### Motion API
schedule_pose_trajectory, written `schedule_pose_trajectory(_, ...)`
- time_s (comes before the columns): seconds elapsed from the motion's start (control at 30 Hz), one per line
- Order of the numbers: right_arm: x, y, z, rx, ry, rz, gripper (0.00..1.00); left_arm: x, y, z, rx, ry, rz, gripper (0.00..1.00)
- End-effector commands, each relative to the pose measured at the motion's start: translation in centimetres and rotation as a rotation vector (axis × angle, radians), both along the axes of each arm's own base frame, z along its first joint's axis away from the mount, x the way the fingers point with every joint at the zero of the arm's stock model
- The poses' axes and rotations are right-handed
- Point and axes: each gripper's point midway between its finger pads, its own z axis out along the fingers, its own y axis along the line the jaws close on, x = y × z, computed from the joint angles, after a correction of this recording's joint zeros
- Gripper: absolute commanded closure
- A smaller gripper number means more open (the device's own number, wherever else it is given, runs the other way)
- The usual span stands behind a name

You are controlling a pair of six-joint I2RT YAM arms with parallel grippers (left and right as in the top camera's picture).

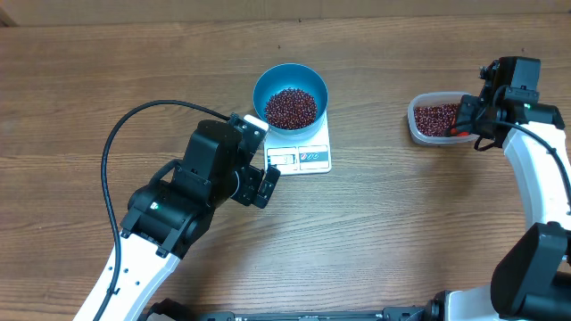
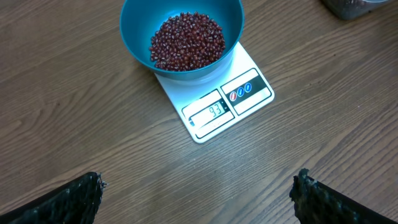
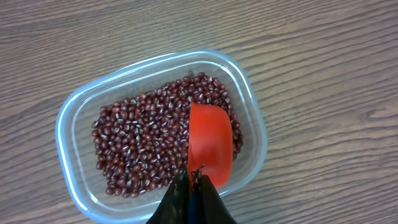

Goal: Scoop item into bowl and weigh 150g on scale
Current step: 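Dip the orange cup into the beans to scoop again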

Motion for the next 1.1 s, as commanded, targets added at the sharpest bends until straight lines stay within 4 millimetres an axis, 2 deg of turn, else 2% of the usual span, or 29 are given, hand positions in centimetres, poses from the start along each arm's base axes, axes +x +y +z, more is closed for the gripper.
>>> schedule_pose_trajectory(0.0,0.0,-0.7,0.0,-0.042,0.005,-0.014,0.96,0.0,-0.1,0.8,-0.011,-0.021,-0.015,0.00)
schedule_pose_trajectory(0.23,0.6,-0.5,-0.4,-0.025,-0.010,-0.002,0.96,0.0,-0.1,0.9,-0.012,-0.022,-0.015,0.00)
schedule_pose_trajectory(0.37,0.8,-0.3,-1.6,-0.009,0.014,0.004,0.96,0.1,-0.1,0.9,-0.012,-0.021,-0.015,0.00)
schedule_pose_trajectory(0.47,1.1,0.1,-3.8,0.010,0.056,0.015,0.96,0.0,-0.1,0.9,-0.012,-0.021,-0.015,0.00)
schedule_pose_trajectory(0.6,1.6,1.5,-5.1,0.069,0.065,0.053,0.96,0.0,-0.1,0.9,-0.012,-0.022,-0.015,0.00)
schedule_pose_trajectory(0.7,2.4,2.8,-4.7,0.132,0.027,0.094,0.96,0.0,-0.1,0.9,-0.012,-0.021,-0.015,0.00)
schedule_pose_trajectory(1.07,2.9,5.8,-4.1,0.287,-0.017,0.182,0.96,0.0,-0.1,0.9,-0.012,-0.022,-0.015,0.00)
